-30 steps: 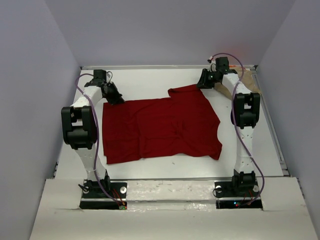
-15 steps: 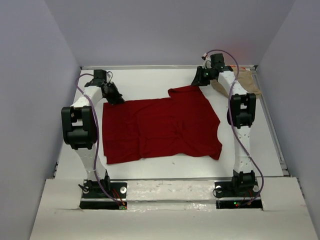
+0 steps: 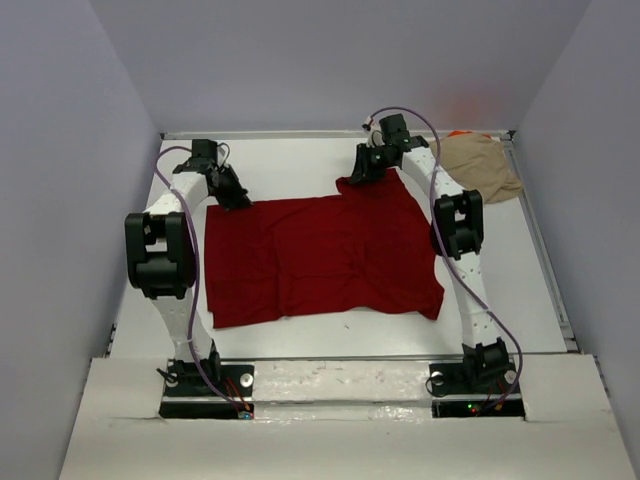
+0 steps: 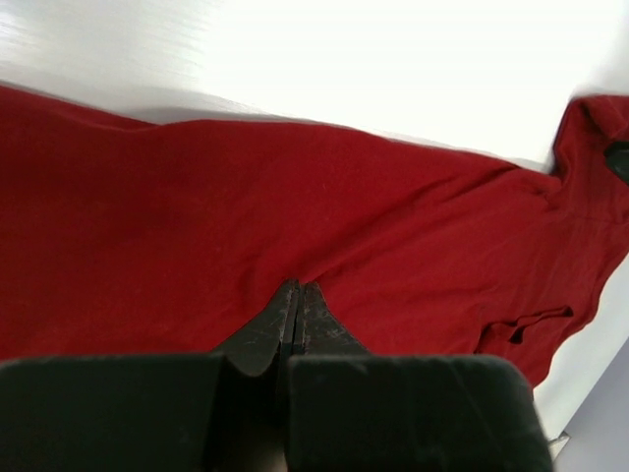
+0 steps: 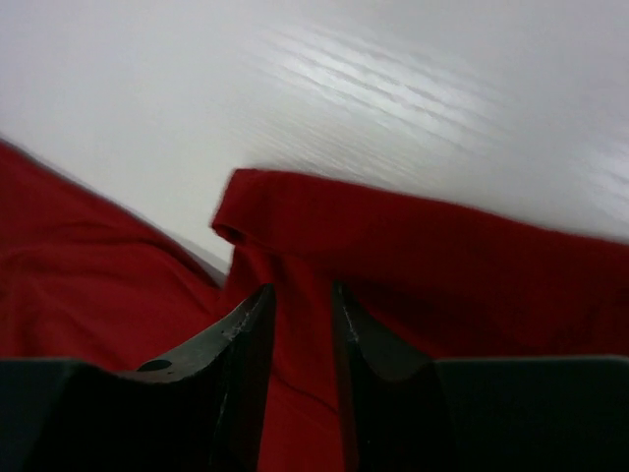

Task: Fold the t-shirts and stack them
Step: Fold the tshirt

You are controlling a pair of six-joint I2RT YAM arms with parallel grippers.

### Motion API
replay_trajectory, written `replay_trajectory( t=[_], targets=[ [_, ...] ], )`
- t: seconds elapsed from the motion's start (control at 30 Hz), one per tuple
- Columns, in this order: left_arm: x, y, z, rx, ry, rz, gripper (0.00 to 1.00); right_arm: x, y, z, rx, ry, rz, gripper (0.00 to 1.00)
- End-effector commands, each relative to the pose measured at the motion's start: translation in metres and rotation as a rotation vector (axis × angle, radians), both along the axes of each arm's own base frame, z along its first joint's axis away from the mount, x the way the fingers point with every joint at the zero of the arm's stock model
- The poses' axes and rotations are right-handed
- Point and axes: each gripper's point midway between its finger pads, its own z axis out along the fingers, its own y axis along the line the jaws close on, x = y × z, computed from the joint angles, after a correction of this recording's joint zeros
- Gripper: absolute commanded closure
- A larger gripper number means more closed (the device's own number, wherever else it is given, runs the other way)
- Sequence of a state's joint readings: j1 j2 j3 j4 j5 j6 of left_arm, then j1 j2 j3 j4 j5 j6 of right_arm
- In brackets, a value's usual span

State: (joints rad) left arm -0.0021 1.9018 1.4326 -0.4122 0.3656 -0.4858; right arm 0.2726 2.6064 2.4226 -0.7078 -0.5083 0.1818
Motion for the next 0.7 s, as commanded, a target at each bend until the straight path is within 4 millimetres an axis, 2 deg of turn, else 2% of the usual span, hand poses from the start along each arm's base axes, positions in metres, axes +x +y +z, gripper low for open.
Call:
replay_trajectory(
  t=[0.0, 0.13, 0.2, 0.33, 0.43, 0.5, 0.57, 0.6, 0.67],
  targets=[
    [-0.002, -0.009, 0.035, 0.042, -0.073, -0.043, 0.96, -0.008, -0.037, -0.006, -0.151, 0.006, -0.054, 0.65],
    [-0.002, -0.010, 0.034, 0.038, -0.067, -0.051, 0.96, -0.033, -0.049, -0.019, -0.192, 0.055, -0.073, 0.65],
    [-0.002, -0.012, 0.036, 0.035, -0.076, -0.053, 0.96, -0.030, -0.056, -0.020, -0.168, 0.039, -0.100, 0.65],
    [0.000, -0.014, 0.038, 0.024, -0.078, -0.059, 0.96, -0.024, -0.055, -0.026, -0.171, 0.046, -0.104, 0.69],
    [-0.001, -0.013, 0.038, 0.033, -0.078, -0.056, 0.96, -0.016, -0.052, -0.025, -0.163, 0.032, -0.094, 0.79],
    [-0.001, -0.013, 0.040, 0.062, -0.089, -0.053, 0.96, -0.009, -0.050, -0.022, -0.156, 0.007, -0.082, 0.78],
    [0.002, -0.011, 0.043, 0.111, -0.100, -0.040, 0.96, -0.003, -0.049, -0.022, -0.162, -0.014, -0.073, 0.73],
    [0.001, -0.012, 0.044, 0.118, -0.095, -0.046, 0.96, 0.006, -0.054, -0.021, -0.165, -0.025, -0.088, 0.74],
    [-0.002, -0.018, 0.047, 0.115, -0.092, -0.059, 0.96, 0.007, -0.056, -0.022, -0.183, -0.007, -0.095, 0.82]
  ],
)
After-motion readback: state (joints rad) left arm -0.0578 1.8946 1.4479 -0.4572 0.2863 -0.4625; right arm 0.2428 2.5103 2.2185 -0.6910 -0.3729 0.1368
